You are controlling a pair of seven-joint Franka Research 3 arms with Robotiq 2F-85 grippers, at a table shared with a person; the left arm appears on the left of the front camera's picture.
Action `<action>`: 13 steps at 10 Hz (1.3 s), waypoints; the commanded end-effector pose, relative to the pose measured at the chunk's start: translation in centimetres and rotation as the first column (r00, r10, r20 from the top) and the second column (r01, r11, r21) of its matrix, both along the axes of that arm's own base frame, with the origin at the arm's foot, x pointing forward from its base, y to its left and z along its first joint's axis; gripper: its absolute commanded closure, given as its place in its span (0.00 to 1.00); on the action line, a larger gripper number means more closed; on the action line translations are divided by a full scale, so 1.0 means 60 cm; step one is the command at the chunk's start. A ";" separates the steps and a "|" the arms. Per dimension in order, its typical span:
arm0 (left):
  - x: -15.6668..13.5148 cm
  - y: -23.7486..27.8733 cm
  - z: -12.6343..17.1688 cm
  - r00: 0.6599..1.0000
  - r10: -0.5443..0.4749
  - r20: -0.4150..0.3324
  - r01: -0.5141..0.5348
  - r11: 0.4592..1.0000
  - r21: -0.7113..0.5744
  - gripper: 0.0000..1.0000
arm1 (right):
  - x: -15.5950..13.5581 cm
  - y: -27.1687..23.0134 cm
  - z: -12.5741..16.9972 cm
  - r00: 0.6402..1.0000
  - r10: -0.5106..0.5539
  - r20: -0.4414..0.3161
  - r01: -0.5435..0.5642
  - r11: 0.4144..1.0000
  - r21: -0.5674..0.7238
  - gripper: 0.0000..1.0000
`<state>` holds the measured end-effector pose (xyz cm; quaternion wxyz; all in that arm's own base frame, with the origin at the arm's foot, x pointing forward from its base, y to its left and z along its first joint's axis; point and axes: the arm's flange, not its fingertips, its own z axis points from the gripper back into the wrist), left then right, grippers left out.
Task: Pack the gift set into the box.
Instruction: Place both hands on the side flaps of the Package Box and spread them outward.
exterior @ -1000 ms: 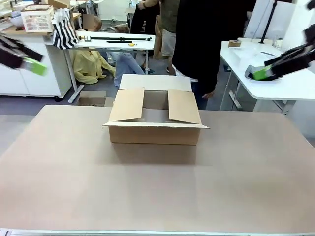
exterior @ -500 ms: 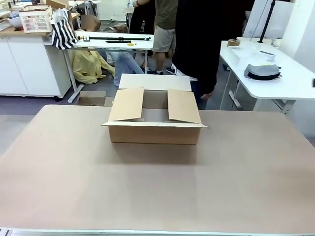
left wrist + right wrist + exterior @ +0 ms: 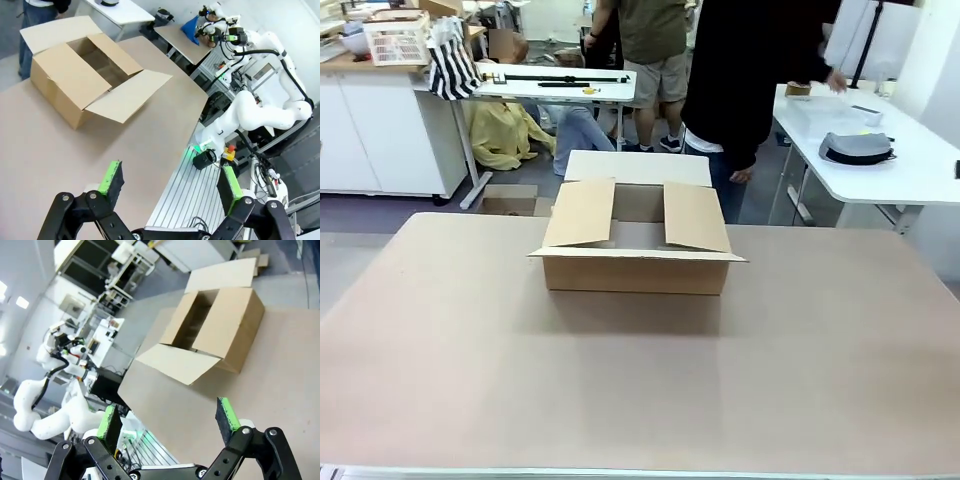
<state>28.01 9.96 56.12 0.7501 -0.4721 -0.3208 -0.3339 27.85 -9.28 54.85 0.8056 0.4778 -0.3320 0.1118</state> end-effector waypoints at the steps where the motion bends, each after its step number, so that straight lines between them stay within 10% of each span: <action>1: 0.004 0.005 0.000 1.000 -0.006 0.021 0.007 1.000 -0.006 0.00 | 0.004 -0.008 -0.004 1.000 0.004 0.021 -0.004 1.000 0.007 0.00; 6: 0.000 0.007 -0.006 1.000 0.007 -0.003 -0.007 1.000 0.003 0.00 | 0.004 -0.008 -0.004 1.000 0.004 0.021 -0.004 1.000 0.007 0.00; 8: 0.021 -0.076 0.073 1.000 -0.004 0.023 -0.001 0.971 0.241 0.00 | 0.004 -0.008 -0.004 1.000 0.004 0.021 -0.004 1.000 0.007 0.00; 13: 0.124 -0.520 0.174 0.971 0.236 -0.028 -0.135 0.644 0.753 0.00 | 0.004 -0.008 -0.004 1.000 0.004 0.021 -0.004 1.000 0.007 0.00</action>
